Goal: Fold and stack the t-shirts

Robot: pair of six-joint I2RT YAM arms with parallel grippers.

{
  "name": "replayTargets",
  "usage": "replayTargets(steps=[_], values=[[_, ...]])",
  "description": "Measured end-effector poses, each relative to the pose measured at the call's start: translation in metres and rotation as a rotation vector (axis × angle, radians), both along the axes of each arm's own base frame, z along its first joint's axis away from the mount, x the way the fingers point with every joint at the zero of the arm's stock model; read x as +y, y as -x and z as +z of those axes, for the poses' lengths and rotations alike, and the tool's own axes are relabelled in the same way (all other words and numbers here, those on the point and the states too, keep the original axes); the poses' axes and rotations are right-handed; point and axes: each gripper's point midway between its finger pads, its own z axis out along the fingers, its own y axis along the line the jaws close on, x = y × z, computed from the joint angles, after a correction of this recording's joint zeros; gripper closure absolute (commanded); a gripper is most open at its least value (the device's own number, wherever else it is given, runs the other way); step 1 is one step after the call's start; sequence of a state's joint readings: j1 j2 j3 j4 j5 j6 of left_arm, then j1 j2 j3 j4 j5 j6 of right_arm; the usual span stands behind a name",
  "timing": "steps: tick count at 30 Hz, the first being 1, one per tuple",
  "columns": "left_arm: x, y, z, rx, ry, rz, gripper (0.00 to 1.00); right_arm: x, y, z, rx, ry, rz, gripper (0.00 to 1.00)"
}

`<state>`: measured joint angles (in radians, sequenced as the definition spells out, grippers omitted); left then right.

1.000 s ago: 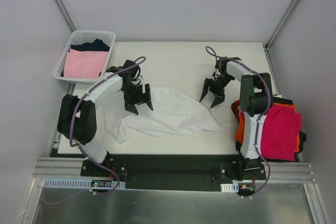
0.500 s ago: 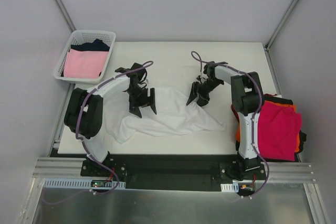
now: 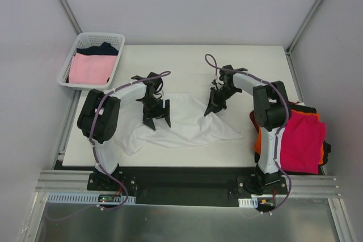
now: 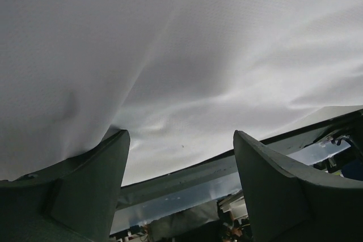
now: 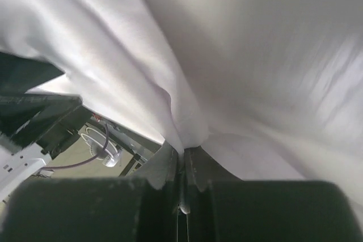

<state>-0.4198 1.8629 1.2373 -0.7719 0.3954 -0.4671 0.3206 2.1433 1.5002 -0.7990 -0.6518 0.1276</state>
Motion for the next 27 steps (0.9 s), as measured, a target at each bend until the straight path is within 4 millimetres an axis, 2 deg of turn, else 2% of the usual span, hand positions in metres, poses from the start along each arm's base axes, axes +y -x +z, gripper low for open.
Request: replayTargets(steps=[5, 8, 10, 13, 21, 22, 23, 25, 26, 27], values=[[0.0, 0.001, -0.004, -0.002, 0.001, 0.001, 0.27, 0.001, 0.013, 0.043, -0.113, 0.019, 0.033, 0.99], [-0.001, -0.001, -0.004, -0.01, 0.005, 0.003, 0.27, 0.006, 0.03, 0.066, -0.174, 0.035, 0.08, 0.99], [-0.001, -0.002, -0.004, -0.015, 0.007, 0.005, 0.28, 0.007, 0.046, 0.073, -0.194, 0.062, 0.12, 0.99], [-0.002, -0.003, -0.005, -0.017, 0.009, 0.012, 0.29, 0.005, 0.072, 0.067, -0.183, 0.144, 0.204, 0.99], [-0.003, 0.002, -0.012, 0.009, 0.006, 0.057, 0.32, -0.024, 0.14, 0.018, -0.064, 0.368, 0.389, 0.97], [-0.004, 0.003, -0.011, 0.018, 0.012, 0.062, 0.32, -0.027, 0.145, 0.014, -0.05, 0.382, 0.399, 0.93], [-0.004, 0.004, -0.011, 0.023, 0.015, 0.066, 0.32, -0.03, 0.149, 0.009, -0.037, 0.396, 0.406, 0.78], [-0.007, 0.007, -0.01, 0.029, 0.023, 0.066, 0.32, -0.034, 0.155, 0.001, -0.013, 0.417, 0.413, 0.58], [-0.008, 0.007, -0.009, 0.032, 0.03, 0.067, 0.32, -0.036, 0.159, -0.003, 0.001, 0.428, 0.416, 0.41], [-0.009, 0.007, -0.009, 0.034, 0.035, 0.068, 0.32, -0.039, 0.162, -0.006, 0.015, 0.439, 0.418, 0.33]])
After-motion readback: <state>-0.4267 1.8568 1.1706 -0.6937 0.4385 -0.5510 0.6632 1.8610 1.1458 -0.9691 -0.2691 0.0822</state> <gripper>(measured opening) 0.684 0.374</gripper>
